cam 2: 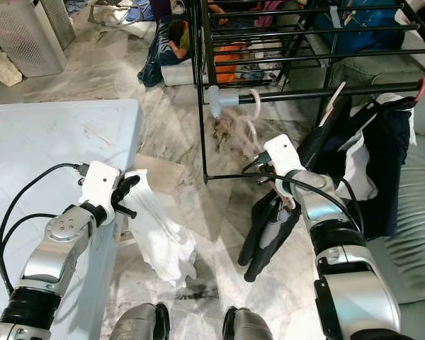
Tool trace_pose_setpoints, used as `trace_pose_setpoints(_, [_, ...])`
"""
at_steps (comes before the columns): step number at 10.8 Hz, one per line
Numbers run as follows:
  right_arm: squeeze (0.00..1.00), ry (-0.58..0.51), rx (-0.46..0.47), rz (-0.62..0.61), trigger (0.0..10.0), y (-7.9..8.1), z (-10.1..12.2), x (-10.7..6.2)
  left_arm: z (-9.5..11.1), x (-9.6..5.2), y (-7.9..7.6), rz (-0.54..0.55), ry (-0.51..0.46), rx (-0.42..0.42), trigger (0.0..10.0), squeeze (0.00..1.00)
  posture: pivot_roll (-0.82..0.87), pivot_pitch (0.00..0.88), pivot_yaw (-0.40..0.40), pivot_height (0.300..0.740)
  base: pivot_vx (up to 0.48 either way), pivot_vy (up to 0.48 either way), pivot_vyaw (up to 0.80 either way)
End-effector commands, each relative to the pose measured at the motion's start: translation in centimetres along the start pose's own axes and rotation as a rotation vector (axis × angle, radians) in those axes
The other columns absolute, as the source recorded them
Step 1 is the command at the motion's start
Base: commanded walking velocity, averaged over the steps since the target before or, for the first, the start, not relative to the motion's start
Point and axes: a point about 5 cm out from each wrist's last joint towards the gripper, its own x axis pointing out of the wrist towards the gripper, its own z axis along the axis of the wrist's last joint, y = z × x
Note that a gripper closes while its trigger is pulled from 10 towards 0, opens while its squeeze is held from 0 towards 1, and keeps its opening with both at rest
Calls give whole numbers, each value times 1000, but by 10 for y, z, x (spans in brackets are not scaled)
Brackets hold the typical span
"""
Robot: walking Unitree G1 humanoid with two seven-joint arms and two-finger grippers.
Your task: Hang hanger
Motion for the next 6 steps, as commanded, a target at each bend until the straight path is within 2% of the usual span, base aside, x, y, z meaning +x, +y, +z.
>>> trace_pose_setpoints(1, [0, 10, 17, -2, 0, -1, -2, -1, 4, 1, 3, 7, -8, 18, 10000, 0, 4, 94, 18, 740, 0, 0, 0])
trace_pose_setpoints(4, [0, -6, 54, -44, 0, 0, -6, -1, 3, 1, 2, 5, -3, 24, 10000, 0, 3, 82, 19, 740, 0, 0, 0])
trace_pose_setpoints(6, [0, -175, 170, -133, 0, 11, 4, -2, 2, 2, 2, 18, -15, 14, 10000, 0, 7, 57, 8, 740, 0, 0, 0])
